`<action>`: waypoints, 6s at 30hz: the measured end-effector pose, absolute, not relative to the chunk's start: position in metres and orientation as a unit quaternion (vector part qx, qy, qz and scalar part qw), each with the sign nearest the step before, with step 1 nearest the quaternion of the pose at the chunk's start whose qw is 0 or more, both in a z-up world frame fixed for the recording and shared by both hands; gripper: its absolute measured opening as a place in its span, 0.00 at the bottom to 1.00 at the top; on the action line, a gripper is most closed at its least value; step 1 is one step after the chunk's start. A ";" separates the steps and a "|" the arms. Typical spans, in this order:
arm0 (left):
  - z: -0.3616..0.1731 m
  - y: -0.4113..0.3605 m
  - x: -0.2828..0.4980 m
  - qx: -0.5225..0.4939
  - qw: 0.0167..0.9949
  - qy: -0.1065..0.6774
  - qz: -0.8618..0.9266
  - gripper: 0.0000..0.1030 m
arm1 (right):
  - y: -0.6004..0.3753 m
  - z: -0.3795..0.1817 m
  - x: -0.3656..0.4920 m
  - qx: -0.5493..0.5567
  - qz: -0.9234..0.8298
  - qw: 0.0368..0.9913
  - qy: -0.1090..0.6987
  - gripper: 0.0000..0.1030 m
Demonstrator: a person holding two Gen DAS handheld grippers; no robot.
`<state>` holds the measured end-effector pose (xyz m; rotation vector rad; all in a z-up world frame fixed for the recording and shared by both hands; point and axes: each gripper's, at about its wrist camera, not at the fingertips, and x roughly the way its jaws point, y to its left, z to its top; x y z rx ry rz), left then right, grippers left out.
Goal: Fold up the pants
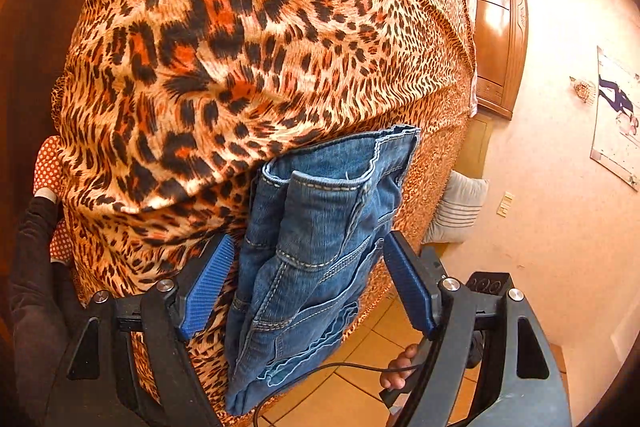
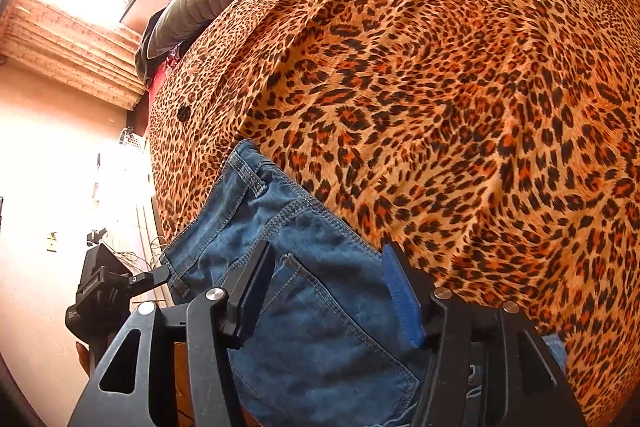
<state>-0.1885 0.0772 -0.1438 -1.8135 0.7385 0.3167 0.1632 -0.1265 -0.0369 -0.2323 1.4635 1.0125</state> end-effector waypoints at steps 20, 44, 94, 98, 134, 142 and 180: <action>-0.149 0.100 -0.167 -0.751 0.566 0.319 0.114 0.28 | 0.020 -0.085 0.114 -0.324 0.537 0.521 0.579 0.24; 0.028 -0.092 -0.102 -0.419 0.777 0.470 -0.011 0.16 | -0.258 0.051 0.152 0.002 0.585 0.616 0.528 0.16; -0.091 -0.123 -0.132 -0.546 0.618 0.560 0.077 0.66 | -0.333 -0.022 0.164 0.015 0.453 0.661 0.598 0.51; -0.101 -0.120 -0.125 -0.544 0.609 0.571 0.085 0.66 | -0.274 -0.042 0.155 -0.072 0.451 0.644 0.614 0.46; -0.058 -0.110 -0.041 -0.349 0.680 0.643 0.049 0.69 | -0.406 -0.005 0.157 0.064 0.395 0.704 0.587 0.53; -0.085 -0.102 -0.028 -0.349 0.671 0.654 -0.014 0.71 | -0.280 -0.040 0.161 -0.046 0.406 0.660 0.631 0.56; -0.087 -0.163 0.130 -0.112 0.692 0.709 -0.076 0.80 | -0.448 -0.064 0.020 0.188 0.107 0.732 0.646 0.48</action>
